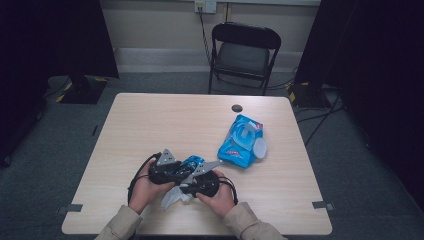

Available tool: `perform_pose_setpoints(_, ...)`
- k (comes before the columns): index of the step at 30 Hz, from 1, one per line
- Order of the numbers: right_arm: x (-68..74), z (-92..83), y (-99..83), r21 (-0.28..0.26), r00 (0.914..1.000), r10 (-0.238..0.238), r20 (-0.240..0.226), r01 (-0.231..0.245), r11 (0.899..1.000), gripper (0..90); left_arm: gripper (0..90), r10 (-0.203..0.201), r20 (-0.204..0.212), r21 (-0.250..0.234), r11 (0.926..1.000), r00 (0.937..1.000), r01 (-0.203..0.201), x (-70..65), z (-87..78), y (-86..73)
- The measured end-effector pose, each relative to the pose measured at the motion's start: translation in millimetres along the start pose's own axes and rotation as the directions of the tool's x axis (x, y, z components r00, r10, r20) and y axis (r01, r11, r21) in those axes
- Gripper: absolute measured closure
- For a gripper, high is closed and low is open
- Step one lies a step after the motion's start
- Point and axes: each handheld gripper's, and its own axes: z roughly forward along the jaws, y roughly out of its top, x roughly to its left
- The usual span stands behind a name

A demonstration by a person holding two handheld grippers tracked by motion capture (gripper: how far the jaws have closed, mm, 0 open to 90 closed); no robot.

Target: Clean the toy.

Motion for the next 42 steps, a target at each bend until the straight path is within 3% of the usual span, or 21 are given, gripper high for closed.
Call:
perform_pose_setpoints(6,-0.5,10.1,0.2,0.019,0.9999,0.001,0.016,-0.001,1.0,85.5,44.0,0.001,0.001,0.001,1.0,1.0,-0.001,0.0,0.0,0.0)
perform_pose_setpoints(17,-9.6,4.6,-2.4,0.022,0.9992,0.015,0.036,-0.016,1.0,85.6,44.0,0.001,-0.002,0.0,1.0,1.0,-0.001,-0.4,0.1,0.1)
perform_pose_setpoints(22,-16.3,-1.8,-3.7,0.025,0.9977,0.02,0.064,-0.022,0.999,85.6,44.0,0.007,-0.002,0.005,1.0,1.0,-0.007,-0.1,-0.4,0.0)
perform_pose_setpoints(33,-44.5,-22.1,-9.9,-0.001,0.9879,0.081,0.133,-0.082,0.997,85.6,44.0,0.001,-0.004,0.002,1.0,1.0,-0.001,-0.6,0.0,0.1)
perform_pose_setpoints(42,-51.0,-30.0,-12.2,0.0,0.9822,0.089,0.166,-0.091,0.996,85.6,44.0,0.002,-0.007,0.003,1.0,1.0,-0.002,-0.8,-0.1,0.1)
